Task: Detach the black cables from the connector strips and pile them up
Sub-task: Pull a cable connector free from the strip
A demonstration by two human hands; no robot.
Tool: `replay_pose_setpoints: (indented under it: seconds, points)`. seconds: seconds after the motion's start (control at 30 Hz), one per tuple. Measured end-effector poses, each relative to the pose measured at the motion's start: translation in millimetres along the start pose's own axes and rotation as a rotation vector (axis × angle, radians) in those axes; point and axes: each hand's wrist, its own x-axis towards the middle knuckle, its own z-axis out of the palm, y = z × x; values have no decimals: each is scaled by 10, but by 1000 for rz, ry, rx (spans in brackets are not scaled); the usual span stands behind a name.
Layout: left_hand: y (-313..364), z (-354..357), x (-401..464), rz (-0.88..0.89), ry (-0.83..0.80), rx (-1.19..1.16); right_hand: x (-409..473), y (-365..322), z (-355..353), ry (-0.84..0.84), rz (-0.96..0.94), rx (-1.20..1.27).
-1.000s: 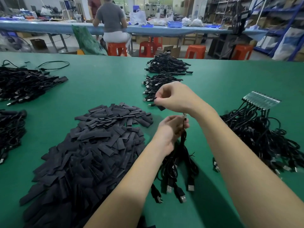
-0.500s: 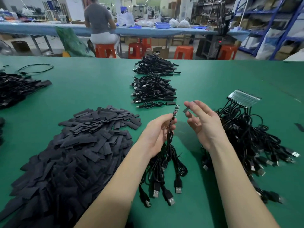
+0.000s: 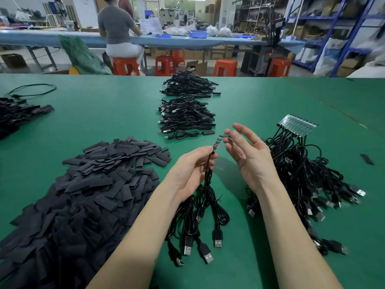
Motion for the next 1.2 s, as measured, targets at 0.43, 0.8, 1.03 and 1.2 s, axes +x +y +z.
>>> replay_pose_setpoints:
  seconds: [0.43,0.8,1.03,1.2]
  points:
    - [62,26,-31,-10,-11,-39,30,1,-104,-4,-143,-178]
    - [95,4,-47,29,-72,12,24,-16,-142,-28,-151,-253]
    - [229,-135,-110,53,-171,191,-23,-76,-158,-199,-21,-198]
    - [268,-204,-136,13,-245,217,-69,-144,-186,-305,112,-207]
